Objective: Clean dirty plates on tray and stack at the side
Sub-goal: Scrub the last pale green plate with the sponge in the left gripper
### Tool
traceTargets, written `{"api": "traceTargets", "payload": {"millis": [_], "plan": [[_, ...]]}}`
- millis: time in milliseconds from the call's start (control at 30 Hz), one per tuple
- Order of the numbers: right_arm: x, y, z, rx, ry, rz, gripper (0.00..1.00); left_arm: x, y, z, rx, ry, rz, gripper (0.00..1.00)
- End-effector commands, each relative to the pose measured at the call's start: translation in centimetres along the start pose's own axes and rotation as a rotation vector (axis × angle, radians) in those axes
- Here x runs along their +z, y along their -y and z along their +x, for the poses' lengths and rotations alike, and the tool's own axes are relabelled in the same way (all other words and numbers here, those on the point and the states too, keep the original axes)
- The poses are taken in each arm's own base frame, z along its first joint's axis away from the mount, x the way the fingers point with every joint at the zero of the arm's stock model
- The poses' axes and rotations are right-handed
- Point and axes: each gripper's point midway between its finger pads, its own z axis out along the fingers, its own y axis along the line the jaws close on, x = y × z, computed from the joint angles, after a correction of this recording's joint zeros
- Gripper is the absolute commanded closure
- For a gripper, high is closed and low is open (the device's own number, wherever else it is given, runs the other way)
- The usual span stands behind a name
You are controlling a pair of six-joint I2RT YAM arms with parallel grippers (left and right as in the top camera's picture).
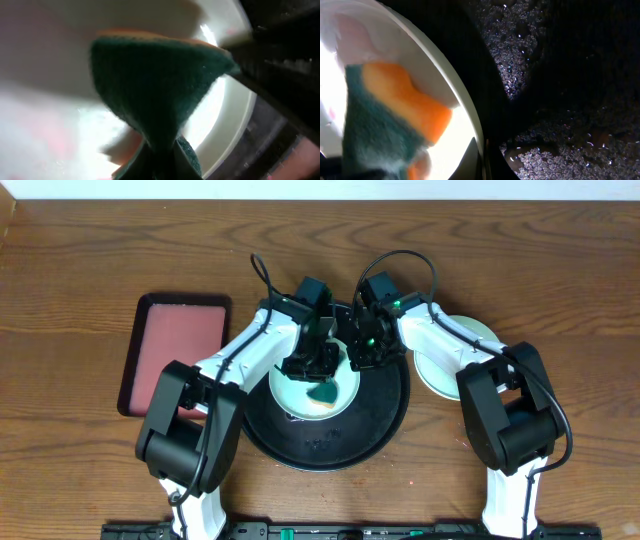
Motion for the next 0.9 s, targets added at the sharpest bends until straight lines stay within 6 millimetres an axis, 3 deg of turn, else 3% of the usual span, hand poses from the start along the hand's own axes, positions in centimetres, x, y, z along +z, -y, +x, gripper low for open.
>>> {"api": "traceTargets", "payload": {"millis": [0, 133, 233, 367, 500, 600, 767, 867], "plan": [[1.1, 0.7, 0.1, 0.02, -0.018, 0.027, 0.99, -0.6, -5.5, -0.7, -0.189, 0.084, -0.301, 0.93], [1.1, 0.7, 0.1, 0.02, -0.018, 0.027, 0.99, -2.2, -9.2, 0.0, -0.332, 0.134, -0.521, 0.93], [1.1, 0.7, 0.0, 0.02, -0.017, 0.027, 0.99, -2.3, -9.5, 0.4, -0.347, 0.125, -0.541, 0.93], [1.1, 0.7, 0.1, 0.02, -0.018, 0.027, 0.99, -1.1, -7.2, 0.8, -0.275, 0.054, -0.399, 0.93], [1.1, 0.7, 0.0, 0.02, -0.018, 0.027, 0.99, 0.3, -0.6, 0.7, 0.034, -0.029, -0.019, 0.93], [1.1, 0.7, 0.1, 0.02, -0.018, 0.027, 0.99, 0.1, 2.4, 0.4, 0.182, -0.02, 0.152, 0.92], [1.1, 0.7, 0.1, 0.02, -0.018, 0.027, 0.99, 0.1, 1.9, -1.5, 0.2, 0.057, 0.11, 0.93], [1.1, 0.7, 0.1, 0.02, -0.018, 0.027, 0.99, 0.1, -0.8, -2.8, 0.188, 0.11, -0.054, 0.93]]}}
